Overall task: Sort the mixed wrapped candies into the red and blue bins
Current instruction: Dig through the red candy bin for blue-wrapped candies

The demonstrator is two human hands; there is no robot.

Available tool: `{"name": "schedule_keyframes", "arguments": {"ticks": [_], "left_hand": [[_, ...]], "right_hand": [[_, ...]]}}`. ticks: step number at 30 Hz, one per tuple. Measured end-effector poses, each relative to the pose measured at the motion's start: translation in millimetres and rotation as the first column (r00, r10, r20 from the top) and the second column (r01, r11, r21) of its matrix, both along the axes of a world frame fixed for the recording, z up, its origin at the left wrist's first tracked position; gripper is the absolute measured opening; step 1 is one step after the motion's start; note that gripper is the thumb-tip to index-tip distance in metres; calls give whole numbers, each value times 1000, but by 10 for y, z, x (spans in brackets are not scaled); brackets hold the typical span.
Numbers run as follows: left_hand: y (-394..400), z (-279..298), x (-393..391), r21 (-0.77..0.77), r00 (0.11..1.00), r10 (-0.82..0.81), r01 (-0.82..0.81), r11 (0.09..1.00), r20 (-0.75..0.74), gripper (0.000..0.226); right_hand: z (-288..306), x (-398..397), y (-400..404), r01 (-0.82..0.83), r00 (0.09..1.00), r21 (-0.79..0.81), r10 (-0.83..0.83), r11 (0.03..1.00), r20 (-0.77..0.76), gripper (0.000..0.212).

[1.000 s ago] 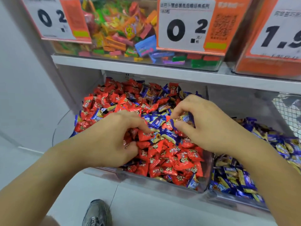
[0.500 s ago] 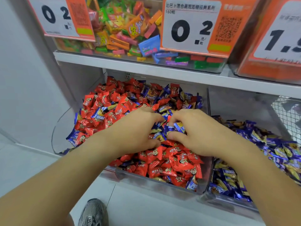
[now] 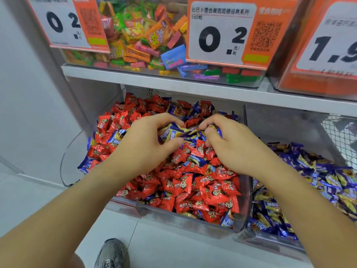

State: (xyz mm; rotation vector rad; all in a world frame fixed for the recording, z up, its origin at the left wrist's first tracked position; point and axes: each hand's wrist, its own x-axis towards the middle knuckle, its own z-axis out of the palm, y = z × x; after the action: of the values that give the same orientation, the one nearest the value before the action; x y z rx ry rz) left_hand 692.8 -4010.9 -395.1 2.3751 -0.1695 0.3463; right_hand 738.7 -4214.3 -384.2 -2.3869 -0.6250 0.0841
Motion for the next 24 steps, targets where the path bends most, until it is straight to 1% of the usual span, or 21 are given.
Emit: {"name": "schedule_keyframes", "arguments": {"ticks": [2, 4, 5, 6, 9, 10, 12, 16, 18, 21, 23, 24], "left_hand": [[12, 24, -29, -118, 999, -46, 45, 992, 0, 27], [-2, 39, -60, -198, 992, -121, 115, 973, -21, 25], [-14, 44, -70, -231, 989, -145, 132, 964, -37, 23], [-21, 40, -74, -252, 987, -147, 128, 959, -58, 22], [-25, 30, -76, -252, 989, -74, 40, 967, -129, 20], [-14, 25, -73, -228, 990, -41, 9, 974, -133, 17], [13, 8, -69, -191, 992, 7, -31, 981, -126, 15], [34, -21, -57, -172, 991, 33, -55, 984, -126, 18], [20, -15, -61, -149, 993, 38, -54, 987, -109, 19], [20, -10, -73, -151, 993, 39, -56, 987, -114, 19], [24, -1, -75, -168, 992, 39, -59, 984, -121, 18], [22, 4, -76, -179, 992, 36, -57, 982, -121, 18]], "right_hand": [[5, 21, 45, 22, 998, 80, -18, 997, -52, 23], [6, 26, 79, 33, 995, 142, -19, 989, -95, 24], [6, 17, 93, 31, 995, 151, -16, 988, -97, 24], [-6, 17, 102, 29, 998, 137, -20, 990, -64, 25], [-37, 68, 112, 85, 988, 25, -88, 996, 127, 20], [-37, 117, 114, 106, 983, -20, -102, 994, 155, 17], [-33, 247, 127, 95, 987, -138, -75, 986, 140, 13], [-86, 478, 219, -33, 986, -344, 87, 938, 141, 17], [-126, 529, 259, -42, 981, -393, 111, 919, 156, 27], [-141, 575, 277, -35, 979, -405, 114, 914, 172, 45], [-145, 590, 275, -26, 979, -396, 105, 918, 178, 48], [-155, 596, 278, -18, 978, -394, 98, 919, 184, 44]]}}
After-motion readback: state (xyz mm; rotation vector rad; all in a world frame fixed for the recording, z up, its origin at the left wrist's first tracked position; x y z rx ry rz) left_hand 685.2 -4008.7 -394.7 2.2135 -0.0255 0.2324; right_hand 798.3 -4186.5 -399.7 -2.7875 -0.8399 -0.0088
